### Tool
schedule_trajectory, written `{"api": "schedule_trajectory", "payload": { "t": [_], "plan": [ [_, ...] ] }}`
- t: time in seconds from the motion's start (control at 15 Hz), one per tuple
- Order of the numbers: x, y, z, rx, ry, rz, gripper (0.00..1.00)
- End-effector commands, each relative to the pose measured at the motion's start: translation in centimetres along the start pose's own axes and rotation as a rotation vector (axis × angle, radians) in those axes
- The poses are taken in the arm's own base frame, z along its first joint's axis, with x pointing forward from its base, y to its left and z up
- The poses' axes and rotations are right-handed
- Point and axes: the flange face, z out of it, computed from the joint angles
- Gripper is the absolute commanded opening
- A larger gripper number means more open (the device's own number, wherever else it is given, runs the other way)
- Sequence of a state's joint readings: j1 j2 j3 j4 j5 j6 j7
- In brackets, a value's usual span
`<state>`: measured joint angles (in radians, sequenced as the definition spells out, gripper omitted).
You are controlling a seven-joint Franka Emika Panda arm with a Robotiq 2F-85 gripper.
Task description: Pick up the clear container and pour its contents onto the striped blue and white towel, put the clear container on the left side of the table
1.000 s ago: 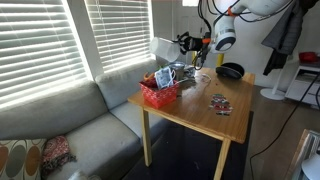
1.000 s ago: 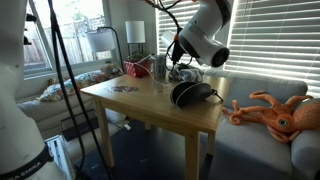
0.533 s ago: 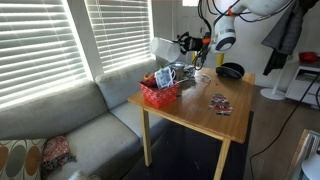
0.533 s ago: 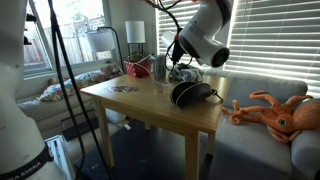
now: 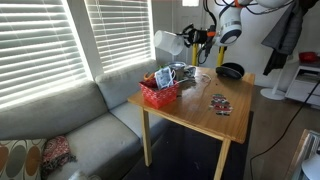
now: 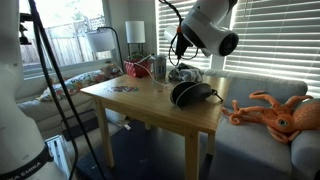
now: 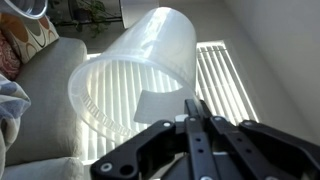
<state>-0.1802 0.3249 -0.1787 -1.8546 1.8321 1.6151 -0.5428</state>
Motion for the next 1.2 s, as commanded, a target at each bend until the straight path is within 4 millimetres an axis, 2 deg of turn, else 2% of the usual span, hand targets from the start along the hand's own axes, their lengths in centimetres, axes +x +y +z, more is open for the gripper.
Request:
{"api": "schedule_trajectory", "payload": {
  "t": [0.0,0.33,0.8,1.13],
  "plan": [
    [-1.2,-3.3,-1.2,-0.061,0.007,-0.063,0.01],
    [-3.4,-7.6,-2.9,-0.215,-0.006,-0.14,0.01],
    [-9.6,-13.7,-4.0,-0.491,0.02,-0.392,0.01],
    [-14.2,-17.6,-3.3,-0.585,0.044,-0.532,0.01]
  ]
}}
